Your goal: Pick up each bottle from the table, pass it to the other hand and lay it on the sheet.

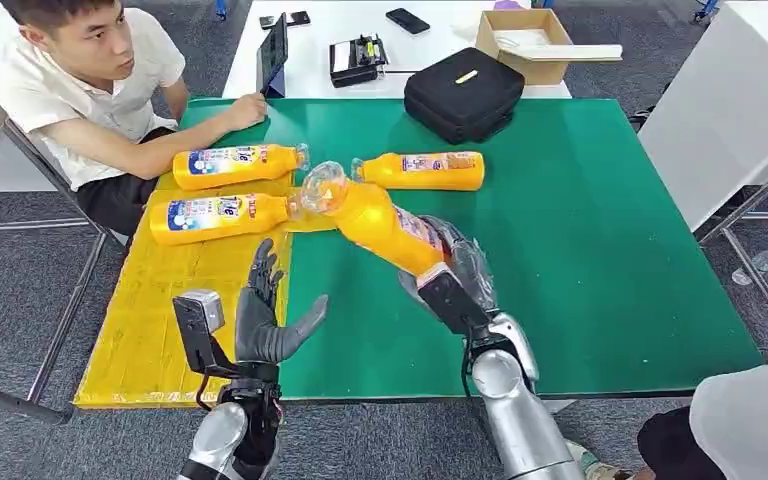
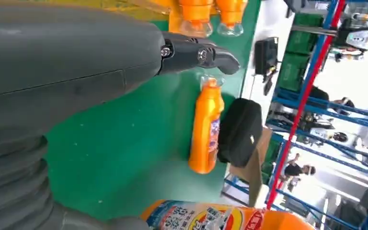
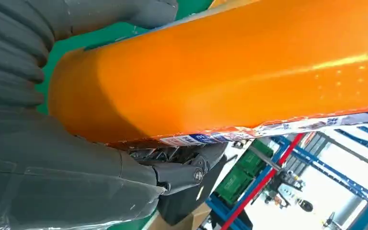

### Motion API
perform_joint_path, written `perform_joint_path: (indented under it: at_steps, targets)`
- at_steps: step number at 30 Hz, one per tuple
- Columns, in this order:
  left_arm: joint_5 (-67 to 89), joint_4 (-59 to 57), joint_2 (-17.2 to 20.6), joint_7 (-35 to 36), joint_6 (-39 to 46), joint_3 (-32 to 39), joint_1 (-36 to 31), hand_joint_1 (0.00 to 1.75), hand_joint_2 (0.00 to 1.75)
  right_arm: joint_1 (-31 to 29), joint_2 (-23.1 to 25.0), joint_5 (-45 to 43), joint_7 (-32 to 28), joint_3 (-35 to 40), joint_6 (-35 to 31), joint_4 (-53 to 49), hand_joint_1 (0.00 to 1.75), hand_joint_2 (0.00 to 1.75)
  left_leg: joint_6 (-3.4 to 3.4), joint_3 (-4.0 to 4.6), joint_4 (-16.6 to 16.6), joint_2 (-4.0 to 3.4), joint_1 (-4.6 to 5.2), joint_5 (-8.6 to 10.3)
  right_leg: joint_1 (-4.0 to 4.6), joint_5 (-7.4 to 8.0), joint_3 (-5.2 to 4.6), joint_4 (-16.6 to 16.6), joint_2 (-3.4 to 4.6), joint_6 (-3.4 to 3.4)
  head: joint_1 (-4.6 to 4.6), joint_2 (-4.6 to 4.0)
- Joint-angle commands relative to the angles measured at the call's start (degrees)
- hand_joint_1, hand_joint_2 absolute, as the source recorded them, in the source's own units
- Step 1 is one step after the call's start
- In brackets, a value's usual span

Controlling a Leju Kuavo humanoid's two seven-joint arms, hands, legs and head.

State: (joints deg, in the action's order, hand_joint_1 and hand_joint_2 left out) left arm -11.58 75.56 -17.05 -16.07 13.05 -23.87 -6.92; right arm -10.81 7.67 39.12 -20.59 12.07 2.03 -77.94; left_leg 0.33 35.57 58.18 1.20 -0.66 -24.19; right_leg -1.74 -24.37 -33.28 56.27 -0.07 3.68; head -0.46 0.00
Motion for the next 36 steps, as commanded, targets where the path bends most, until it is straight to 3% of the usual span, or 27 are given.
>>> perform_joint_path:
  at_steps: [1,10,15,23,36]
  targets:
    - [5.7,-1.0,-3.0,-4.4,3.4,-2.0,-0.7,0.0,1.75,-3.8,1.3,1.0,0.3,5.0,-0.5,7.0,1.75,1.75,0.04,-0.14,0.0,-0.16,-0.02,-0.07,0.05,-0.01,0.15,0.0,0.07,-0.15,0.02,0.0]
    - [7.0,-5.1,-3.0,-2.7,-0.7,-3.4,-3.8,0.0,1.75,-8.5,1.9,4.6,1.5,10.0,-1.8,17.1,1.75,1.75,0.02,-0.1,0.0,-0.1,-0.02,-0.03,0.03,0.0,0.11,0.0,0.05,-0.11,0.0,0.0]
    - [3.1,-6.7,-3.0,-2.6,-0.7,-3.3,-4.6,0.0,1.75,-9.5,1.2,8.6,4.9,13.1,-3.4,19.6,1.75,1.75,0.03,-0.17,0.0,-0.09,-0.02,-0.04,0.05,-0.02,0.19,-0.1,0.01,-0.16,0.02,0.0]
    - [-6.7,-8.3,-3.0,-0.7,-3.7,-2.6,-6.0,0.0,1.75,-13.8,2.1,11.7,4.1,17.4,-5.8,28.5,1.75,1.75,0.03,-0.15,0.0,-0.09,-0.04,-0.04,0.07,-0.01,0.18,0.0,0.0,-0.18,0.0,0.0]
    - [-16.2,-7.0,-3.0,-1.5,-3.0,1.5,-7.4,0.0,1.75,-13.5,3.5,12.6,2.7,18.8,-8.1,25.7,1.75,1.75,0.03,-0.14,0.1,-0.08,-0.05,-0.08,0.08,-0.07,0.15,0.0,-0.03,-0.2,0.02,0.0]
